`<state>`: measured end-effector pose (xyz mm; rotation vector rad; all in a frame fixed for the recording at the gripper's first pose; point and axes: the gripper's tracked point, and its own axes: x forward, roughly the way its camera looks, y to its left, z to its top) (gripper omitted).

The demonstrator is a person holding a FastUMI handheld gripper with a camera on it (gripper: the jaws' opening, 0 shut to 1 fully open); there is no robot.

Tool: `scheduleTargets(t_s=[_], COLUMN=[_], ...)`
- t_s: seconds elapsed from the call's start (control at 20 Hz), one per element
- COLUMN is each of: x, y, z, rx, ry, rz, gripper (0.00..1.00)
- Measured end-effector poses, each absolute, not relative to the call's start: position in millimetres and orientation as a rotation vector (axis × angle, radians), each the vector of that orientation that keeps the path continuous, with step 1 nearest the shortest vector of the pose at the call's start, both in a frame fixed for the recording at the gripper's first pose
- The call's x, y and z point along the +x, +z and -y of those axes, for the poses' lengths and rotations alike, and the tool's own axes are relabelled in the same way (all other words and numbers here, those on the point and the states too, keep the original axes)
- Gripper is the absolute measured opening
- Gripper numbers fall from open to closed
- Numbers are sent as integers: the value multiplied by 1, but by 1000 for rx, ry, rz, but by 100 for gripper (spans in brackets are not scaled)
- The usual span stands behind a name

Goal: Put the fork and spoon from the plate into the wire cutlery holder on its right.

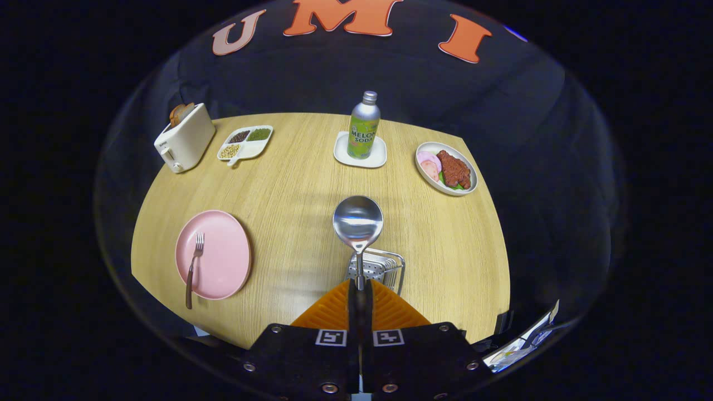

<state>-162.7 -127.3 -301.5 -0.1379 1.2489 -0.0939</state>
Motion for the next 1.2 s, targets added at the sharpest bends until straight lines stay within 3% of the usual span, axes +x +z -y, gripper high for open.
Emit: scheduleTargets(t_s=[0.6,1.2], x=[-197,-167], y=[-332,-335], z=[147,149], rx=[-91,-40], ry=[-138,-142], rz=[-1407,-1330], gripper=[4,8])
